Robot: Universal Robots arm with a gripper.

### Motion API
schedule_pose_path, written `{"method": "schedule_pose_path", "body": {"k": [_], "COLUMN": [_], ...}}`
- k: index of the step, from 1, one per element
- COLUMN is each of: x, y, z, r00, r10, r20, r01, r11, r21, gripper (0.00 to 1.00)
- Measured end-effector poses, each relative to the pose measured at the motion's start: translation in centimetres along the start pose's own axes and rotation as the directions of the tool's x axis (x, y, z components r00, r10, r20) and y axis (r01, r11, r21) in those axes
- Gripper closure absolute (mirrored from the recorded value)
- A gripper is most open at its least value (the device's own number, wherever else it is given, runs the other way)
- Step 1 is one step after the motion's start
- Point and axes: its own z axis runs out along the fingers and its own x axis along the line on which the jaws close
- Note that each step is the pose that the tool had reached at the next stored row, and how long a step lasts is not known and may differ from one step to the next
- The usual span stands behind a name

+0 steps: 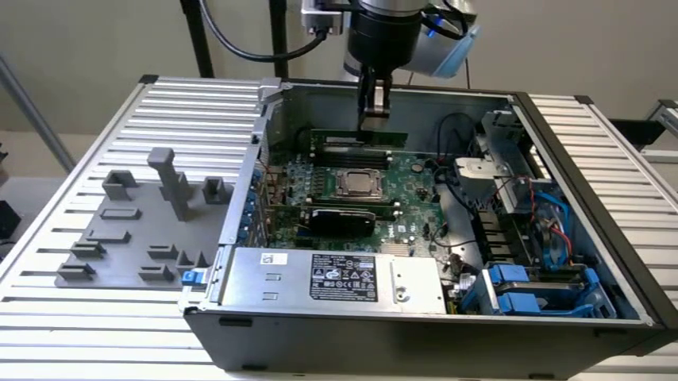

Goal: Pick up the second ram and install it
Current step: 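Insert the second ram into the second slot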

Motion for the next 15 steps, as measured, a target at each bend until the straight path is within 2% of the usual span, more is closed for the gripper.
{"method": "schedule_pose_path", "body": {"k": [4,8,12,14,15], "x": [-1.0,-1.2,-1.1,-1.1,-1.1], "y": [-0.02,-0.05,-0.06,-0.06,-0.06], "z": [0.78,1.49,1.98,2.16,2.17], "r00": [1.0000,0.9996,0.9985,0.9983,0.9982], "r10": [0.004,0.027,0.054,0.057,0.057], "r20": [0.0001,-0.0001,-0.0078,-0.0139,-0.0146], "r01": [-0.004,-0.027,-0.054,-0.057,-0.057], "r11": [1.0000,0.9996,0.9985,0.9983,0.9983], "r21": [0.0001,0.0013,0.0029,0.0034,0.0034], "gripper": [1.00,1.00,1.00,1.00,1.00]}}
